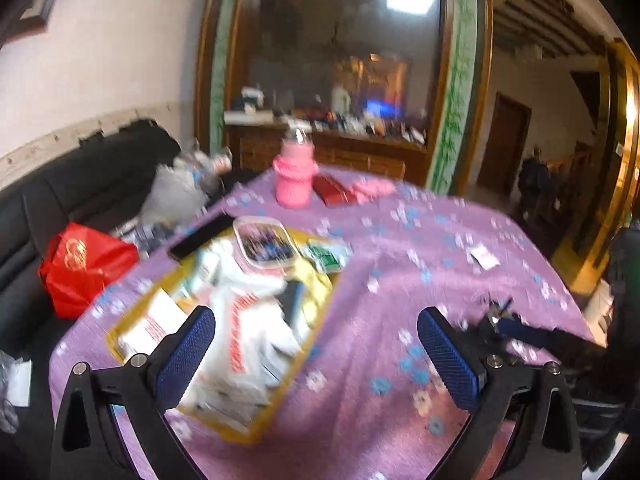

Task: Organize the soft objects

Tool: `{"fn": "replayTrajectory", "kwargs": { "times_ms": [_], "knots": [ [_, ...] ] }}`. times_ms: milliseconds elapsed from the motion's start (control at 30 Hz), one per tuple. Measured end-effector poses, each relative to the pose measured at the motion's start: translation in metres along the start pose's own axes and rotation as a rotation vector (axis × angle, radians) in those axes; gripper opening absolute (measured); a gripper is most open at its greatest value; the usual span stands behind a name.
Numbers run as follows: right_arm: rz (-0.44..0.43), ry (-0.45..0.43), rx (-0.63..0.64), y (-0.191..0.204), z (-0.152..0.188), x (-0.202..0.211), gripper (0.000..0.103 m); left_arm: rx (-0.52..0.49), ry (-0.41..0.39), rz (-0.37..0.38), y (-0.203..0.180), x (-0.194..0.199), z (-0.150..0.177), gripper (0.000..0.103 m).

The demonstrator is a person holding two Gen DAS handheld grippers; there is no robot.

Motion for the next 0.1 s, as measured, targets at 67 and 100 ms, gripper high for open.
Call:
{"fn": "replayTrajectory", "kwargs": {
  "times_ms": [67,100],
  "knots": [
    [0.015,-0.007,-0.034,-0.021,0.003,0.009,0.086,-0.043,0.048,-0.018,-0.014,-0.009,0.009,0.102],
    [0.027,-0.013,-0.057,-0.034,0.004,0.015,0.086,-0.078,0.063,-0.021,-0.024,-0.013,0.013,0.102]
  ]
}}
Point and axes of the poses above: each gripper's, at about its wrist camera, not at the fingertips, and x roughly against the way its jaws point, y to its left, z to its underside, the point moved 10 cm from there along -x, roughly the way its jaws point, and after that the axes turned 3 degrees about -z, right-handed, at the moved point
